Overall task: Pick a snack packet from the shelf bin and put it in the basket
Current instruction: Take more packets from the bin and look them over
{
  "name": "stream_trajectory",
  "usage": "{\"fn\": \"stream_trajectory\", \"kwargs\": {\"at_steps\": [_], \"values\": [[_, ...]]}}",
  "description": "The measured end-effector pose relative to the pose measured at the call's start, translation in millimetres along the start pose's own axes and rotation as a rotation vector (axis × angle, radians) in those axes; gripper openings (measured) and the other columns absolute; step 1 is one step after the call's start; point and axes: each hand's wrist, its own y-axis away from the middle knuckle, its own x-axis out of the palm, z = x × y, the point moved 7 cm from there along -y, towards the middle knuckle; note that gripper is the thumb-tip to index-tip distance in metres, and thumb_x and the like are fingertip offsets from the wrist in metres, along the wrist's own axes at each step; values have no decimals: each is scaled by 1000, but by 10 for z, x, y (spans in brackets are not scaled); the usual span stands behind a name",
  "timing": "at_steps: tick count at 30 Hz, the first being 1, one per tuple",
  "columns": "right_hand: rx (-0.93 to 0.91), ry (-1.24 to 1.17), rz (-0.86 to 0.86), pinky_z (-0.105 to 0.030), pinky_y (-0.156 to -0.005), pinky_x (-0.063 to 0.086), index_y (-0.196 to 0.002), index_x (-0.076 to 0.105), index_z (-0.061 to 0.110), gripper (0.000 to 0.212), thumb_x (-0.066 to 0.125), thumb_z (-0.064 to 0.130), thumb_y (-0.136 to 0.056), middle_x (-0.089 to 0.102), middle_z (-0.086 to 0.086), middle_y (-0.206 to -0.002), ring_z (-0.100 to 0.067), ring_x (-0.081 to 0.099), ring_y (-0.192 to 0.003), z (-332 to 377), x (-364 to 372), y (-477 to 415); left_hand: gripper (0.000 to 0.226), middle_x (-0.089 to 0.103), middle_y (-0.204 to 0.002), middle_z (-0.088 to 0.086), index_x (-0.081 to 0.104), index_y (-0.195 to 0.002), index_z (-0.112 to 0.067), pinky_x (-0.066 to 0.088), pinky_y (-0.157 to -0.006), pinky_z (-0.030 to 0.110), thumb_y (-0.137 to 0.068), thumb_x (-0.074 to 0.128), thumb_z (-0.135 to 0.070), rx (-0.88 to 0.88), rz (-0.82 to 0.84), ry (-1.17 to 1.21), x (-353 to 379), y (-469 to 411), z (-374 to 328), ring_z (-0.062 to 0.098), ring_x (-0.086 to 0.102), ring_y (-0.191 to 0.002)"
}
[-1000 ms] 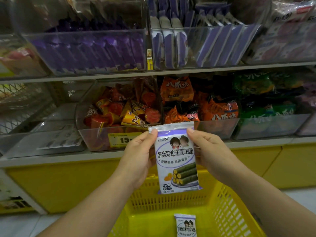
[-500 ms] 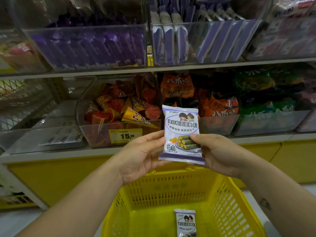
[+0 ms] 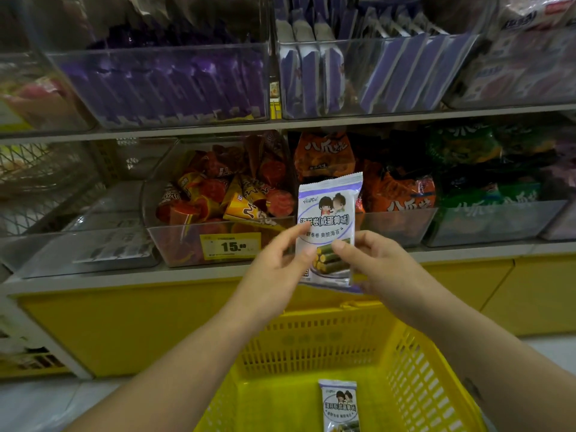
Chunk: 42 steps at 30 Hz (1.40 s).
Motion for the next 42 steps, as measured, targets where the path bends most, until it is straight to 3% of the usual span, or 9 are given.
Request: {"fn": "stream_trajectory", "kwargs": {"at_steps": [3, 5, 10, 15, 19, 23, 27, 35, 42], "values": [[-78, 1, 35, -25, -70, 57, -114, 54, 28, 52, 56, 60, -72, 69, 7, -107, -3, 69, -91, 56, 98, 53, 52, 54, -131, -24, 44, -121, -62, 47, -89, 20, -72, 60, -65, -83, 130, 189, 186, 36, 106, -1, 55, -119], [-81, -47, 85, -29, -80, 55, -113, 55, 25, 46, 46, 58, -82, 68, 9, -107, -2, 66, -99, 42, 135, 63, 63, 61, -130, -15, 47, -130, -51, 49, -93, 28, -71, 62, -67, -120, 168, 262, 219, 36, 152, 7, 58, -119], [-95, -83, -35, -40, -86, 56, -99, 54, 23, 4, 55, 22, -96, 65, 0, -103, -15, 65, -96, -26, 50, -1, 43, 68, -123, 3, 56, -127, -25, 53, -95, 41, -85, 56, -35, -158, 169, 307, 206, 54, 142, 23, 65, -113], [-109, -247, -113, -29, -72, 57, -117, 50, 29, 27, 60, 27, -92, 73, 11, -103, -7, 70, -95, 10, -177, -42, 43, 67, -123, -2, 53, -129, -33, 52, -95, 50, -87, 57, -27, -156, 246, 232, 222, 80, 151, 22, 63, -116], [-174, -221, -157, -27, -68, 58, -115, 53, 24, 28, 64, 20, -89, 74, 9, -100, -9, 71, -93, 67, -223, -10, 58, 64, -127, -12, 36, -129, -57, 56, -91, 39, -98, 52, -10, -52, 170, 138, 212, 64, 126, 8, 62, -115], [-327, -83, -216, -27, -65, 59, -107, 58, 30, 26, 68, 18, -86, 73, 6, -95, -10, 71, -87, 211, -178, 77, 60, 62, -122, -4, 31, -141, -46, 58, -82, 35, -98, 52, -11, -8, 80, 130, 145, 7, 155, 6, 66, -105], [-397, -93, -133, -26, -68, 59, -118, 55, 49, 46, 69, 22, -84, 73, 12, -102, -8, 70, -92, 334, -120, 132, 53, 68, -117, 2, 40, -138, -43, 58, -82, 43, -96, 53, -13, -92, 115, 269, 114, -15, 198, 19, 66, -109], [-165, -175, 243, -29, -80, 58, -118, 64, 24, 45, 70, 28, -73, 74, 1, -110, -16, 69, -103, 284, -131, 120, 53, 72, -108, 6, 51, -130, -35, 58, -64, 43, -80, 58, -20, -134, 2, 567, -244, -147, 127, 23, 72, -95], [-143, -232, 200, -23, -76, 57, -111, 66, 15, 35, 67, 17, -76, 75, -4, -106, -18, 70, -101, 262, -240, 111, 51, 72, -110, 8, 54, -127, -29, 59, -61, 39, -77, 60, -21, -155, -47, 613, -306, -137, 138, 23, 72, -93]]}}
